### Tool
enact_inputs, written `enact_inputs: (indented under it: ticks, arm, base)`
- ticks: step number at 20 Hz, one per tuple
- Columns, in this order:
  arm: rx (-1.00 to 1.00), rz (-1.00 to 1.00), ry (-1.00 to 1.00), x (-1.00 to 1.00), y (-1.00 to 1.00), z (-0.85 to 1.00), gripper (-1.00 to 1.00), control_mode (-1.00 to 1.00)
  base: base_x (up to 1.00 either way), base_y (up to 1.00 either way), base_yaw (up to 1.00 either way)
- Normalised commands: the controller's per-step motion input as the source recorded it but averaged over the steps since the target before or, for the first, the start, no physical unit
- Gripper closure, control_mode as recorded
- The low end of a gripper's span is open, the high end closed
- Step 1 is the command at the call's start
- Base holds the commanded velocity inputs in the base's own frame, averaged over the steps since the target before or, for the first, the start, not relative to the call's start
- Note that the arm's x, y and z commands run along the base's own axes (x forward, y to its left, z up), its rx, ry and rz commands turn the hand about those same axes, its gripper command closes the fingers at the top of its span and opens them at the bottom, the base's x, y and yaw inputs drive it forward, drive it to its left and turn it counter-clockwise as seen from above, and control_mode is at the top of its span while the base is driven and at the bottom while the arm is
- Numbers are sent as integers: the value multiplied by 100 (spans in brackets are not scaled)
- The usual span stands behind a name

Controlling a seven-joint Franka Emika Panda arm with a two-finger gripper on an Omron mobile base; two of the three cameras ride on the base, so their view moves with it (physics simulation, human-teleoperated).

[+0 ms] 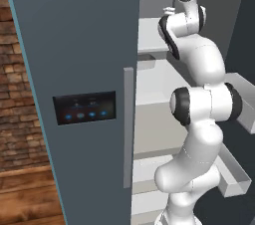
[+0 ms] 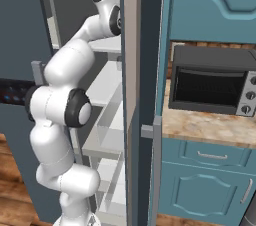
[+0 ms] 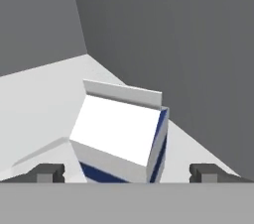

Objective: Take out the milk from the fridge and place it on the tray on the counter. Then take the sugar cube near the tray and place it in the tray.

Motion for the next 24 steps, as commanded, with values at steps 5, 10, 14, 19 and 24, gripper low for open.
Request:
enact_inputs:
  ticks: [5, 10, 14, 19, 24]
  arm:
    - [0, 0, 0, 23, -2, -5, -100, -100]
    - [0, 0, 0, 21, -4, -12, -100, -100]
    - [0, 0, 0, 14, -13, -11, -100, -100]
    - [0, 0, 0, 10, -10, -11, 100, -100]
    - [0, 0, 0, 0, -12, -7, 100, -100]
  base:
    - [0, 0, 0]
    - [0, 0, 0]
    - [0, 0, 0]
    - [0, 0, 0]
    - [0, 0, 0]
